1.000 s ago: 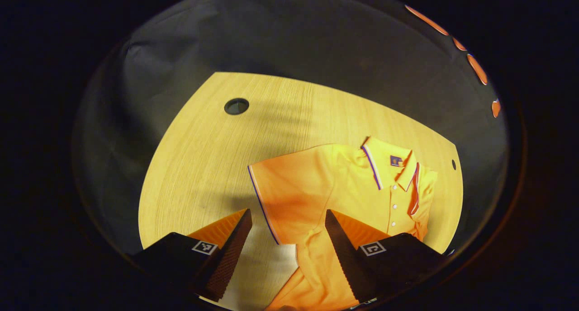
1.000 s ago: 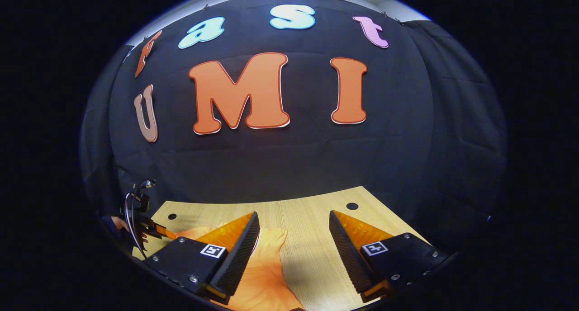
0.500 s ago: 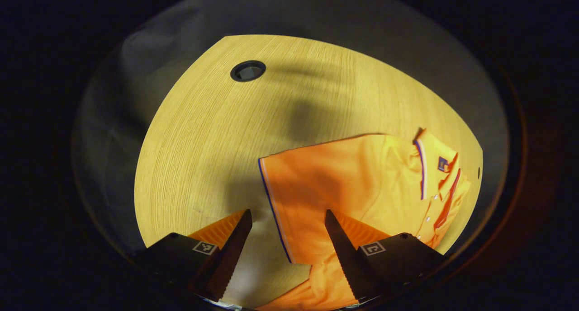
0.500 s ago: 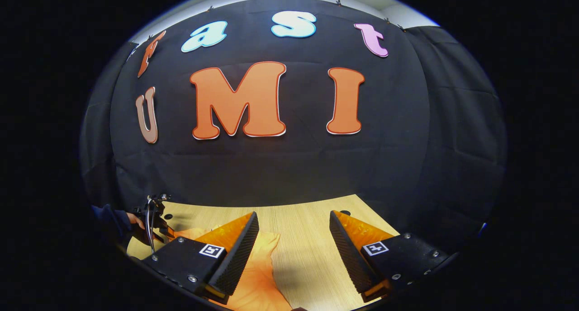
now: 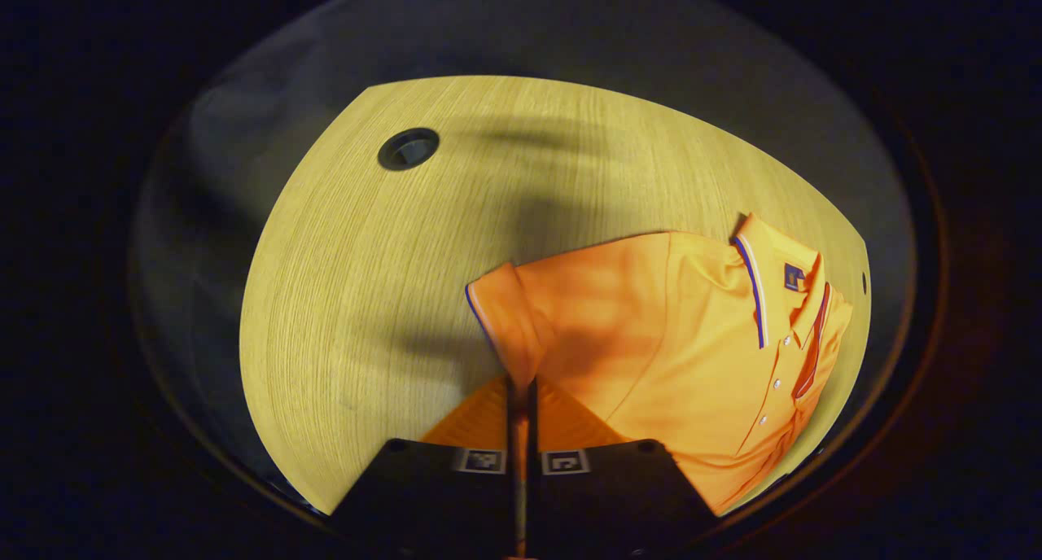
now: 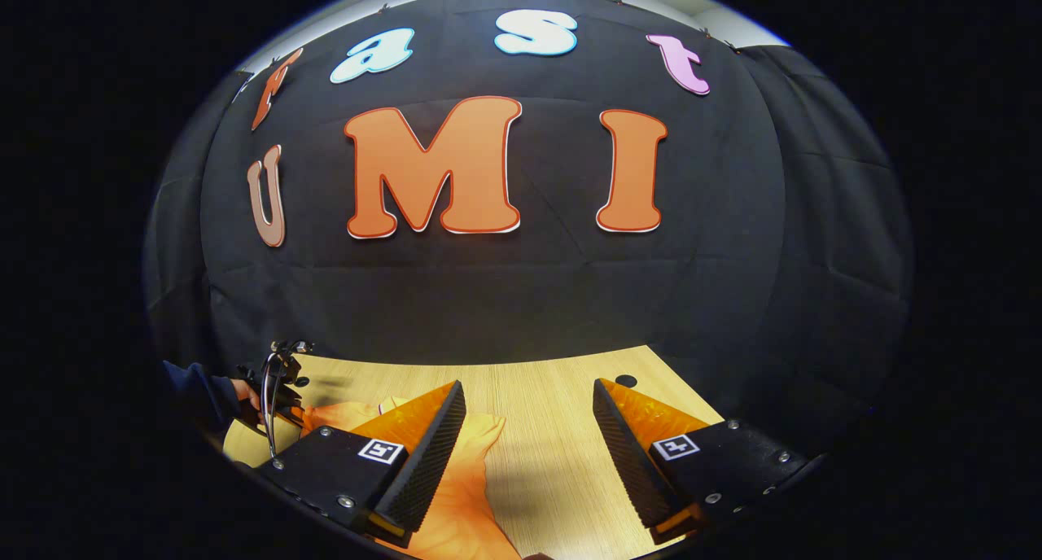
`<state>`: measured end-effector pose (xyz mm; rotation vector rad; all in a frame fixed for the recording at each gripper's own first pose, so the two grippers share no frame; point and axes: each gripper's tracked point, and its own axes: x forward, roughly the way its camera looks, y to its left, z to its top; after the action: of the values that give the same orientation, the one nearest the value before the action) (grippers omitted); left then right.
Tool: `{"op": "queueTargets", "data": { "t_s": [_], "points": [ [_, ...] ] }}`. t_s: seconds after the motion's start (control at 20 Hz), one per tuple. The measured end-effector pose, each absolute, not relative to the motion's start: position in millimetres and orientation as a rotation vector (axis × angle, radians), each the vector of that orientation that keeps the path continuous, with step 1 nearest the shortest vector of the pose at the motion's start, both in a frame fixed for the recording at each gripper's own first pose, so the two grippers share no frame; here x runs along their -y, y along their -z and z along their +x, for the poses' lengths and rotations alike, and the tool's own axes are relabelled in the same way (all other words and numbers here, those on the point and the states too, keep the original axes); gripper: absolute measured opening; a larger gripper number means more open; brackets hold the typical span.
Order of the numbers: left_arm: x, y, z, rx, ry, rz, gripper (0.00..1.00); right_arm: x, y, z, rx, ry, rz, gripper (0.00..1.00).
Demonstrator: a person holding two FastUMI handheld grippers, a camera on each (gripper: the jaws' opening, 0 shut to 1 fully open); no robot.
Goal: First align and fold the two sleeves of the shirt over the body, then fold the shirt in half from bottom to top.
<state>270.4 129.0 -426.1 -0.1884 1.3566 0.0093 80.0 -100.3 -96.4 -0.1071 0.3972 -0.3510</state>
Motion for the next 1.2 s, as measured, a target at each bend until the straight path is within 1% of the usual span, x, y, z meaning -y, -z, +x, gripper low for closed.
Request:
{"op": "queueTargets", "data": {
  "t_s": [0.05, 0.15, 0.25, 0.45, 0.5, 0.55, 0.6, 0.65, 0.8, 0.9, 1.0, 1.05, 1.1, 1.2],
  "points": [
    [-123.8, 426.4, 269.2, -1.353, 0.009, -0.212, 0.02, 102.2, 97.2, 81.5, -0.399, 0.348, -0.109, 0.95],
    [-119.8, 418.0, 271.8, -1.317, 0.027, -0.209, 0.02, 105.2, 95.8, 82.8, -0.399, 0.349, -0.114, 0.95],
    [-113.1, 399.6, 281.2, -1.264, 0.041, -0.168, 0.02, 107.6, 97.6, 85.1, -0.406, 0.343, -0.114, 0.95],
    [-85.4, 363.5, 294.7, -1.178, 0.119, -0.093, 0.02, 106.5, 100.1, 93.1, -0.408, 0.322, -0.103, 0.95],
    [-79.3, 359.7, 294.3, -1.171, 0.132, -0.067, 0.04, 105.5, 101.0, 95.2, -0.408, 0.314, -0.101, 0.95],
    [-73.5, 358.4, 295.9, -1.162, 0.143, -0.036, 0.02, 104.5, 102.3, 97.5, -0.410, 0.306, -0.101, 0.95],
    [-67.5, 358.3, 298.2, -1.155, 0.151, -0.004, 0.04, 104.9, 103.0, 98.5, -0.410, 0.302, -0.106, 0.95],
    [-59.0, 357.1, 299.6, -1.149, 0.168, 0.019, 0.02, 105.6, 103.8, 99.0, -0.411, 0.297, -0.110, 0.95],
    [-25.7, 351.8, 301.8, -1.122, 0.239, 0.055, 0.04, 109.2, 107.0, 100.2, -0.423, 0.293, -0.120, 0.95],
    [-1.9, 347.7, 301.9, -1.085, 0.297, 0.058, 0.14, 113.4, 109.5, 101.8, -0.429, 0.290, -0.120, 0.95],
    [28.4, 332.4, 297.3, -1.042, 0.389, 0.002, 0.37, 116.1, 110.4, 105.0, -0.430, 0.283, -0.115, 0.95],
    [42.5, 324.3, 296.0, -1.018, 0.427, -0.035, 0.54, 118.1, 110.6, 107.3, -0.427, 0.280, -0.114, 0.95],
    [48.9, 316.5, 294.0, -0.998, 0.449, -0.058, 0.54, 119.3, 111.4, 109.2, -0.427, 0.273, -0.110, 0.95],
    [40.6, 308.6, 295.0, -0.964, 0.433, -0.070, 0.55, 120.8, 112.6, 113.0, -0.425, 0.263, -0.105, 0.95]
  ]
}}
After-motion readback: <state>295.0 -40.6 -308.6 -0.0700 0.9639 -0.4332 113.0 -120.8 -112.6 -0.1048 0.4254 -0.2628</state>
